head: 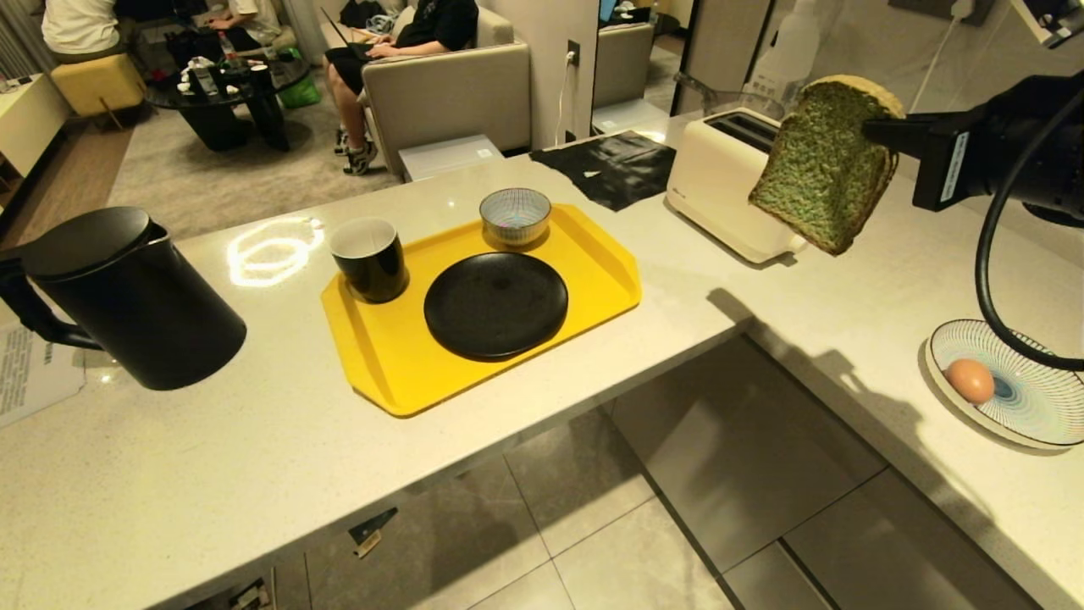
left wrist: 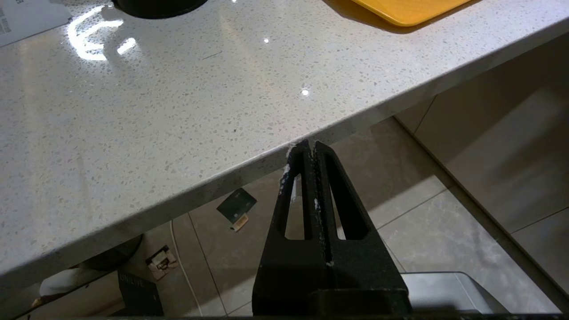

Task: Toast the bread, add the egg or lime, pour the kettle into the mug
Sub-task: Put the baked bread on a plate

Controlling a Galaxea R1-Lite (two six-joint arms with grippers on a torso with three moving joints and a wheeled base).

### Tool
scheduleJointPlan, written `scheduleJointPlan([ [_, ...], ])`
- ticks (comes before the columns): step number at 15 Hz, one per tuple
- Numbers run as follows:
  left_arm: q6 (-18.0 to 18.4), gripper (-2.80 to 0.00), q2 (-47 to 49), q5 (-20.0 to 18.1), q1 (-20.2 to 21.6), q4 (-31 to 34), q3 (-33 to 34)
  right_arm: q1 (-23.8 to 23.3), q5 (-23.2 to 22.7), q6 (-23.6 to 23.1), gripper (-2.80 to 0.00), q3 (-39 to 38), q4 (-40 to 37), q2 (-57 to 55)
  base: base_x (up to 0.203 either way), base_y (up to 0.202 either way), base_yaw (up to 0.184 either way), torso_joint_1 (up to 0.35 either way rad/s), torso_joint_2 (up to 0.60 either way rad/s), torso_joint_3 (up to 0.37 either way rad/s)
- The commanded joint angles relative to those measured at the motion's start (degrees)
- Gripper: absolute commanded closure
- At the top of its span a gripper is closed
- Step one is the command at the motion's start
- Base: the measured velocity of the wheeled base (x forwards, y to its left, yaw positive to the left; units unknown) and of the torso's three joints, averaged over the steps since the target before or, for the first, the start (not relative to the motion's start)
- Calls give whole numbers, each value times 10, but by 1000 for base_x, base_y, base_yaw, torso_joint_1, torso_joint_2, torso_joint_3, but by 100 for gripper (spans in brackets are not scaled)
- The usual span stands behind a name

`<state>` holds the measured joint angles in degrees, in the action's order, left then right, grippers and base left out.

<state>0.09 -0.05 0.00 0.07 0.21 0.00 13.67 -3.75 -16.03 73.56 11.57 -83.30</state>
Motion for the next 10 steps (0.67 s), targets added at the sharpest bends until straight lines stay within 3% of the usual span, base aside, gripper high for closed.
scheduleJointPlan([
  [1, 0, 0, 0, 0, 1, 0, 0, 0, 0, -2, 0, 7, 1, -2, 0, 0, 0, 0, 0, 0],
  [5, 0, 0, 0, 0, 0, 0, 0, 1, 1, -3, 0, 11, 1, 0, 0, -4, 10, 2, 2, 1],
  [10, 0, 0, 0, 0, 1, 0, 0, 1, -3, -2, 0, 10, 0, 0, 11, -6, 126, 3, 1, 6],
])
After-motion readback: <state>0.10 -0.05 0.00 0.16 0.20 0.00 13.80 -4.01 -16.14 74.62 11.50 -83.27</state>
